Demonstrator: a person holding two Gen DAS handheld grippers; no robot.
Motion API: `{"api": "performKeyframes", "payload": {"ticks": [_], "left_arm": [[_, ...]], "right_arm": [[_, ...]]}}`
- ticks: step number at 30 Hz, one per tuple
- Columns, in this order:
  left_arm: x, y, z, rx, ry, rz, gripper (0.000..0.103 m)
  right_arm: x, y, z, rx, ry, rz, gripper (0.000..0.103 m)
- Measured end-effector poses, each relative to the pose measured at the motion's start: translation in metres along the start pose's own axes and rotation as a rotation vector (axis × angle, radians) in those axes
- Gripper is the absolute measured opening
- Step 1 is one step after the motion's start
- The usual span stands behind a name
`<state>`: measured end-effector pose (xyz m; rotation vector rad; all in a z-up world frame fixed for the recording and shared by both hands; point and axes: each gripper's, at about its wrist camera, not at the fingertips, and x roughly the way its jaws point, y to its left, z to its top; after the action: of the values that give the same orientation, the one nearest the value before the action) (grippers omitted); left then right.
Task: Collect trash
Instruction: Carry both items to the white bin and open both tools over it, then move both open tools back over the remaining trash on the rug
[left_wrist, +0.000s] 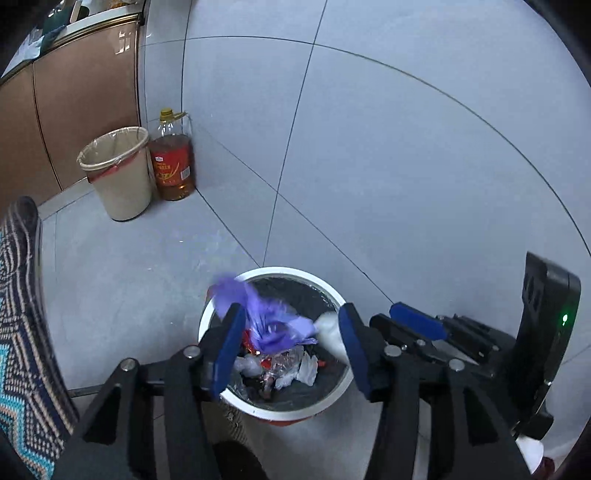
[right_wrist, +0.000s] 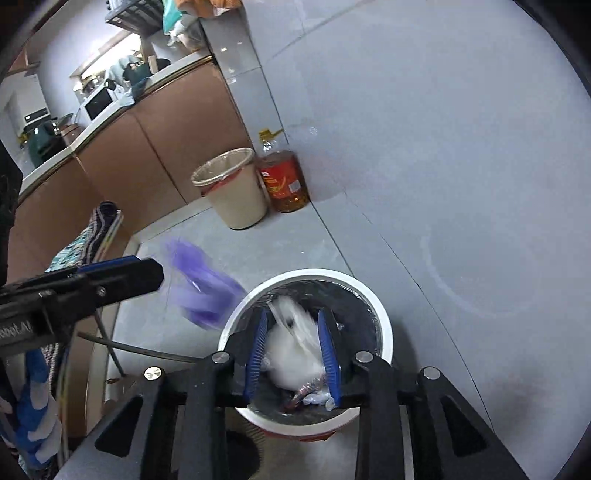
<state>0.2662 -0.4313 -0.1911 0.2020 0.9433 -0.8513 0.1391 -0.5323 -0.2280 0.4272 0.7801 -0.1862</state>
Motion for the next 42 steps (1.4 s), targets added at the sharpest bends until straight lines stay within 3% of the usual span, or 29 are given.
{"api": "performKeyframes", "payload": {"ticks": [11,19,24,28,37,42], "left_arm": [[-0.017,0.002,-0.005,-0.016,-0.031,0.006,0.052],[-0.077,-0.008,-0.016,0.015,-0.117,0.079,0.052],[-0.123,-0.005,-0.039,0.031,-0.17,0.128,0.052],[-0.162,0.004,-0.06,0.041,-0.207,0.171,0.052],[-0.254,0.051,-0.111,-0.012,-0.283,0.305,0.052],[-0.306,0.079,-0.138,-0.054,-0.355,0.38,0.063]], "right_arm": [[-0.008,-0.008,0.001,0.039,-0.012,-0.007,0.032],[-0.055,0.024,0.007,0.008,-0.082,0.019,0.042],[-0.095,0.057,0.007,-0.031,-0.136,0.057,0.049],[-0.119,0.088,0.004,-0.074,-0.166,0.089,0.049],[-0.156,0.172,-0.012,-0.205,-0.209,0.145,0.054],[-0.168,0.212,-0.024,-0.26,-0.222,0.165,0.062]]}}
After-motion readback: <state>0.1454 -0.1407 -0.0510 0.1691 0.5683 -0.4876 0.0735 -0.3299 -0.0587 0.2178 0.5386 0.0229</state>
